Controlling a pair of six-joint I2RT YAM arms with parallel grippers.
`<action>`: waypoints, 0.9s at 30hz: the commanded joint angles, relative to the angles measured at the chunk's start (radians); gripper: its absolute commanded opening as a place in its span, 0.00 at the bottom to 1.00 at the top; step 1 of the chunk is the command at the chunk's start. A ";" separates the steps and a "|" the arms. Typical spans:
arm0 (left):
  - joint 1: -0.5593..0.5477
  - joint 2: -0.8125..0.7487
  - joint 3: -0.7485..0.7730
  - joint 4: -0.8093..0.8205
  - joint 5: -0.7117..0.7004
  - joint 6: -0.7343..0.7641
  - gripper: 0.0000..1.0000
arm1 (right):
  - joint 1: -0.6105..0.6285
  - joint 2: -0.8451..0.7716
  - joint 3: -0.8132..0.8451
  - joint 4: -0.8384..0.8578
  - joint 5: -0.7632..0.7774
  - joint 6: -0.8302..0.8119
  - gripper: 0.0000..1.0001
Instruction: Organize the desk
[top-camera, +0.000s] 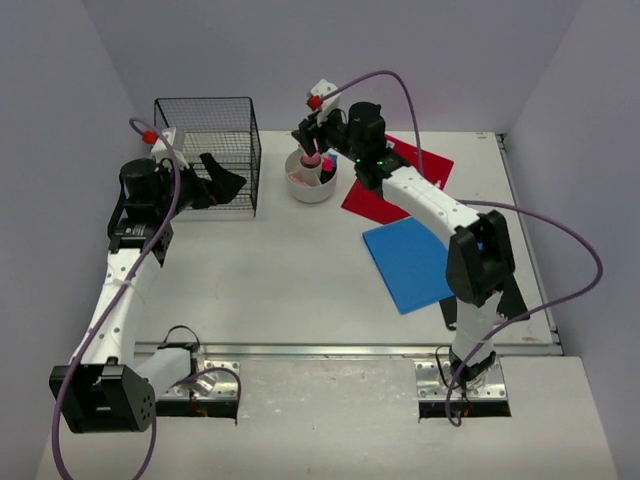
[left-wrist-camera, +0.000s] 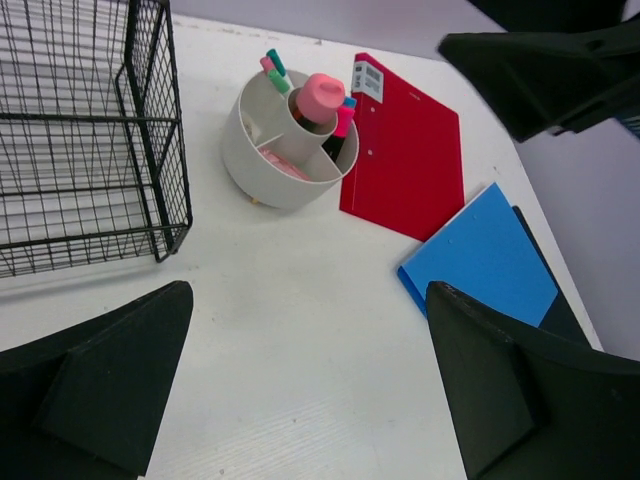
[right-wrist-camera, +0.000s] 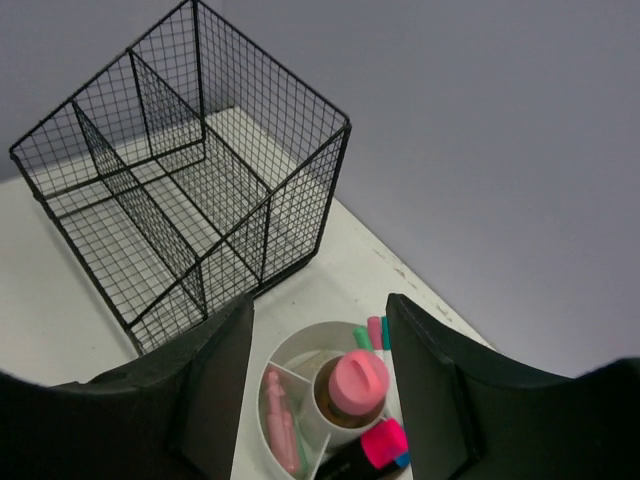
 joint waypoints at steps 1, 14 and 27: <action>0.012 -0.079 -0.005 -0.036 -0.030 0.089 1.00 | -0.073 -0.178 -0.065 -0.199 0.017 -0.011 0.58; -0.034 -0.214 -0.264 0.176 0.180 -0.005 0.91 | -0.373 -0.478 -0.322 -0.777 -0.027 -0.104 0.60; -0.556 0.240 -0.367 0.650 0.009 -0.492 0.82 | -0.590 -0.481 -0.531 -0.836 0.010 -0.245 0.61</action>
